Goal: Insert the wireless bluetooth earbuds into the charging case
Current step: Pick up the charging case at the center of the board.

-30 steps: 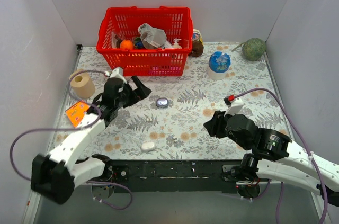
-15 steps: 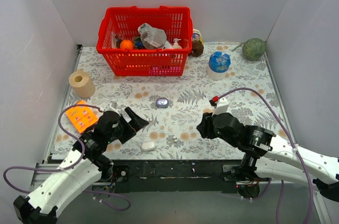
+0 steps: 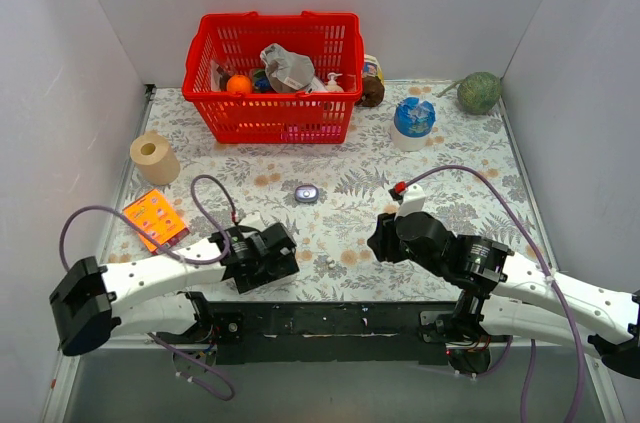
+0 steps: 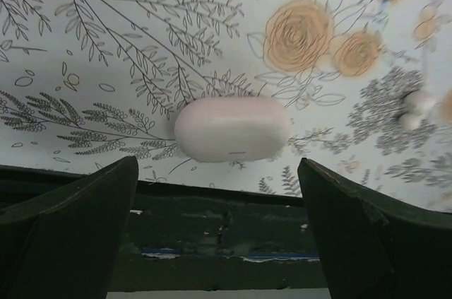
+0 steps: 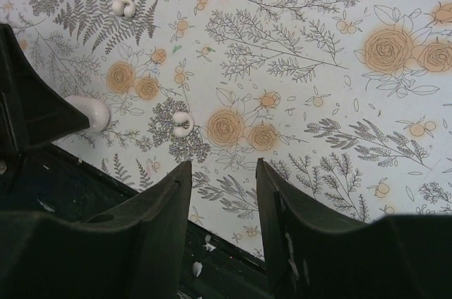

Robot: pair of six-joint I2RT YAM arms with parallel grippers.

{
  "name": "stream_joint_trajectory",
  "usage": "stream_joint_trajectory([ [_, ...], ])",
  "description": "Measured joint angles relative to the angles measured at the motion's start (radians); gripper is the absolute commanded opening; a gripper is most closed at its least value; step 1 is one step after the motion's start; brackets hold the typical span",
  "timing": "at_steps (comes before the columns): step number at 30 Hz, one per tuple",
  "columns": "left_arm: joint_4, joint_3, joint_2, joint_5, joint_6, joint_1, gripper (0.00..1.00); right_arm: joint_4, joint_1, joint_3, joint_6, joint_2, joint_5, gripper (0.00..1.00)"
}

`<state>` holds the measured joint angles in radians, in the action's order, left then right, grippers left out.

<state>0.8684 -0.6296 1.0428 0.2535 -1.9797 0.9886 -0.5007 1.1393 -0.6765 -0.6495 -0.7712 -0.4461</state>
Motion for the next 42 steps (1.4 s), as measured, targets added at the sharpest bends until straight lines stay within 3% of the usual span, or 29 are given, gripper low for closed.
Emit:
stream_joint_trajectory([
  [6, 0.039, -0.040, 0.171, 0.053, -0.004, 0.134, 0.98, 0.004, 0.000, 0.019, 0.001, 0.031, -0.004, 0.50],
  [14, 0.025, -0.050, 0.208, 0.103, -0.010, 0.139, 0.98, 0.003, 0.000, 0.060, 0.001, 0.079, -0.005, 0.50],
  [21, -0.013, -0.088, 0.331, 0.108, -0.012, 0.145, 0.98, -0.001, 0.000, 0.069, 0.002, 0.091, -0.019, 0.51],
  [32, -0.027, -0.087, 0.330, 0.121, -0.013, 0.155, 0.98, -0.024, 0.000, 0.070, 0.002, 0.111, -0.023, 0.50],
  [34, -0.037, -0.084, 0.318, 0.125, -0.014, 0.160, 0.94, -0.025, 0.000, 0.070, 0.002, 0.111, -0.023, 0.50],
  [37, -0.063, -0.084, 0.304, 0.126, -0.016, 0.173, 0.78, -0.027, 0.000, 0.070, 0.002, 0.111, -0.023, 0.50],
  [42, -0.103, -0.084, 0.303, 0.128, -0.017, 0.215, 0.61, -0.032, 0.000, 0.070, -0.001, 0.111, -0.023, 0.51],
])
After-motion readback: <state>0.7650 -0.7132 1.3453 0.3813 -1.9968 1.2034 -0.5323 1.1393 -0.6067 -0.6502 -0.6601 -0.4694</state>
